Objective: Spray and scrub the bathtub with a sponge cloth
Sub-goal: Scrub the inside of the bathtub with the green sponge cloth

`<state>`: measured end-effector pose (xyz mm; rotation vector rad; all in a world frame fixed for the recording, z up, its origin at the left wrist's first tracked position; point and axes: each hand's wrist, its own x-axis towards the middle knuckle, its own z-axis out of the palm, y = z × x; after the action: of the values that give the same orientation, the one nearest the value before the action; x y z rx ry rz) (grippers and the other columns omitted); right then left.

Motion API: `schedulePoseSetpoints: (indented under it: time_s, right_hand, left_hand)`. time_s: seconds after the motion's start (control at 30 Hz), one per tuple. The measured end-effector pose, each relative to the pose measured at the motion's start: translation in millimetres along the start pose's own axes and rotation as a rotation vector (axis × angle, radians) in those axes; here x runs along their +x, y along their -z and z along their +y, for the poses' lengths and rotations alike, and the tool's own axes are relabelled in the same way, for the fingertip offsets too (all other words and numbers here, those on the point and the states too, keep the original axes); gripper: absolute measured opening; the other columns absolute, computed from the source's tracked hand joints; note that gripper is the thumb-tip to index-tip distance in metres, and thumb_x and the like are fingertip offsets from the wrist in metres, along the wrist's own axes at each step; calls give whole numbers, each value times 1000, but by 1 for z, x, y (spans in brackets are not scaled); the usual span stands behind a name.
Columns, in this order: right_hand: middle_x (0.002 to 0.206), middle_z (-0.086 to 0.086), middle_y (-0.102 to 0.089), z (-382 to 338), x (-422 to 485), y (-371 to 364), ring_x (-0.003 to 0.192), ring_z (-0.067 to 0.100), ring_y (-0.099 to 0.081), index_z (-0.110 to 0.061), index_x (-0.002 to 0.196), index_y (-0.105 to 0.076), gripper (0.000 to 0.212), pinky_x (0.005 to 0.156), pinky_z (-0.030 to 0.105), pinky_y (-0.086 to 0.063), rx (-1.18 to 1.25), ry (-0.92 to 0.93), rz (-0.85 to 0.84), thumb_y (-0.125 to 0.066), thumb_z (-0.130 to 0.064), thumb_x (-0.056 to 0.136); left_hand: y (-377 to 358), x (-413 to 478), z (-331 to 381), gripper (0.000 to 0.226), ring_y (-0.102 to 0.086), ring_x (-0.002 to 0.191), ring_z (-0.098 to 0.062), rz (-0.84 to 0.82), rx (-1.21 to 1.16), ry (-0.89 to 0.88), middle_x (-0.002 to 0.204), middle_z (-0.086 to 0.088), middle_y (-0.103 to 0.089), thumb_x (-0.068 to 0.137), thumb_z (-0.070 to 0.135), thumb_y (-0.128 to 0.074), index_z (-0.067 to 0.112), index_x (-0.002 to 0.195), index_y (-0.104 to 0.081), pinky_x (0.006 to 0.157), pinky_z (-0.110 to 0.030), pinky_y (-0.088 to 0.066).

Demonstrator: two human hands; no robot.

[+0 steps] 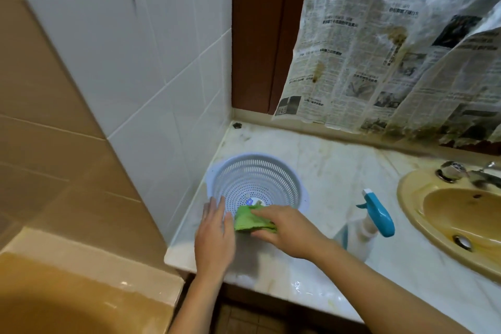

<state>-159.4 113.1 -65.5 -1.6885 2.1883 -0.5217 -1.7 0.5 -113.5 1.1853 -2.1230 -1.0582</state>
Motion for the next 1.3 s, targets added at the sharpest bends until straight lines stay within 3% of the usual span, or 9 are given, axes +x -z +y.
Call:
schedulePoseSetpoints:
  time_s: [0.1,0.23,0.33,0.43,0.63,0.73,0.87,1.1,1.3]
  right_hand:
    - [104,-4,-75,-2,6,6,97,17,-66,-28,120,-71,32,87,37,-50,50,-51,85,-62,-49,98]
    - [97,-6,-75,4,18,17,87,14,-66,-28,113,-72,24,83,36,-54,88,-90,75,-66,-38,92]
    - [66,-2,-64,11,29,24,63,16,-60,-22,79,-63,7,66,41,-54,46,-119,25,-61,-28,82]
    - [55,-2,-54,10,35,36,58,17,-53,-19,70,-58,14,61,39,-47,114,-127,99,-63,-20,84]
    - [57,-7,-59,-34,28,78,58,12,-56,-27,70,-64,24,65,39,-49,386,66,208,-70,-19,91]
    - [71,3,-67,-61,28,86,71,23,-65,-17,84,-73,13,71,44,-53,576,149,109,-72,-26,95]
    - [84,-1,-75,-107,33,60,83,20,-72,-29,101,-76,7,79,44,-59,688,295,-103,-69,-28,97]
    - [103,-22,-76,-212,41,-79,97,0,-69,-44,123,-72,27,88,32,-56,405,511,-485,-65,-34,99]
    - [114,-17,-75,-285,42,-245,100,3,-67,-43,128,-69,33,78,13,-45,113,559,-787,-66,-27,100]
  left_hand:
    - [-3,0,-1,47,-17,157,-6,8,-42,26,167,6,-33,111,28,-44,21,157,-44,123,-29,-22]
    - [-5,-2,-1,50,-10,150,5,14,-4,15,168,10,-26,110,26,-47,21,159,-41,126,-31,-22]
    - [-3,-6,-2,47,-14,150,4,0,15,-17,163,19,-21,110,28,-47,27,157,-43,125,-28,-26]
    - [4,-12,4,44,-27,146,6,43,6,-20,162,23,-24,111,32,-46,35,154,-46,116,-16,-26]
    - [23,-30,10,46,-28,142,21,288,-58,85,156,29,-35,108,48,-37,38,152,-47,119,-12,-24]
    - [41,-49,7,49,-35,134,26,489,-161,177,150,26,-48,107,48,-38,31,150,-53,116,-12,-31]
    - [70,-94,-21,48,-38,134,23,580,-151,302,150,28,-47,107,45,-39,32,152,-51,113,-14,-31]
    - [134,-205,-119,43,-47,141,-12,695,-270,794,154,11,-52,112,38,-42,28,152,-53,117,-27,-32]
    - [176,-313,-218,47,-45,145,-18,610,-280,1076,157,4,-50,112,39,-40,19,153,-51,118,-30,-32]
